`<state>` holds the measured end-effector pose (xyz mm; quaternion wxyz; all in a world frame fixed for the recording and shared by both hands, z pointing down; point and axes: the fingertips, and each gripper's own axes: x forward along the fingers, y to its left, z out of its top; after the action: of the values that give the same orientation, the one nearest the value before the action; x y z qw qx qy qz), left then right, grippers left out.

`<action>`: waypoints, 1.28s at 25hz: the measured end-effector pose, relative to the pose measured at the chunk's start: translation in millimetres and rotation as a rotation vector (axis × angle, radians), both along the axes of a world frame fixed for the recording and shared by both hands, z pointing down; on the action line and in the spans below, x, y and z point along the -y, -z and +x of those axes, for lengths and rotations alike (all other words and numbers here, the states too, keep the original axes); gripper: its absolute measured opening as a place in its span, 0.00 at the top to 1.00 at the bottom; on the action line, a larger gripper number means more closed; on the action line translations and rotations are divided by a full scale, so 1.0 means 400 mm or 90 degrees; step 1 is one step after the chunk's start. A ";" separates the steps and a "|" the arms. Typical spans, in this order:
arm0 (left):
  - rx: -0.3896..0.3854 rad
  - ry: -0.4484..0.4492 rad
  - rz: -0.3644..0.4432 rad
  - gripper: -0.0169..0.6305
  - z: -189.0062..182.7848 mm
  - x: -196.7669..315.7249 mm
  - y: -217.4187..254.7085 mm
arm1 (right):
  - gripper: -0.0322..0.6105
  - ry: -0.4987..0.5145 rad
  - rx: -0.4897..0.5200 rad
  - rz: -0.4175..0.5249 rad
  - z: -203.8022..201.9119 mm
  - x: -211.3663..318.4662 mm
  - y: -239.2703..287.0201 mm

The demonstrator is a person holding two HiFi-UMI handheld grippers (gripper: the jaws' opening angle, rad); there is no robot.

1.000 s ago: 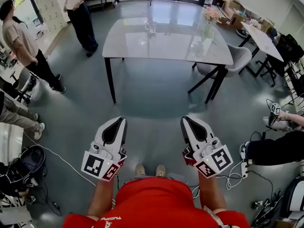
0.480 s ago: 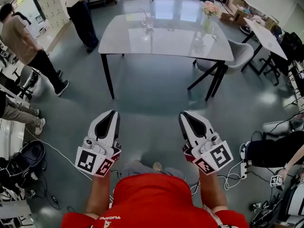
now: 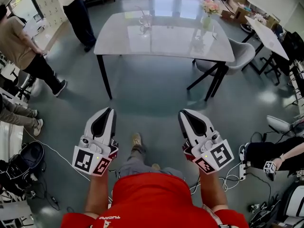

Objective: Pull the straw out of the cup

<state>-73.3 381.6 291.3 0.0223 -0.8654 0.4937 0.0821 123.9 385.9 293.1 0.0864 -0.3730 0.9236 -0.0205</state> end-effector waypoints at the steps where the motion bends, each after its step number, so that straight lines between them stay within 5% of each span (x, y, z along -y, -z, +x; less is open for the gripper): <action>1: 0.001 -0.001 0.001 0.97 -0.002 0.020 -0.002 | 0.95 -0.001 -0.001 0.001 -0.003 0.019 -0.001; 21: -0.002 -0.064 0.012 0.97 -0.191 0.593 0.012 | 0.95 -0.056 -0.006 0.014 -0.213 0.552 0.055; 32: -0.021 -0.094 -0.009 0.97 -0.290 0.793 -0.013 | 0.95 -0.093 -0.022 -0.001 -0.303 0.736 0.058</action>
<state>-189.4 64.2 296.5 0.0021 -0.8980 0.4297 0.0944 2.9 91.7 270.0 0.0714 -0.4396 0.8953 -0.0084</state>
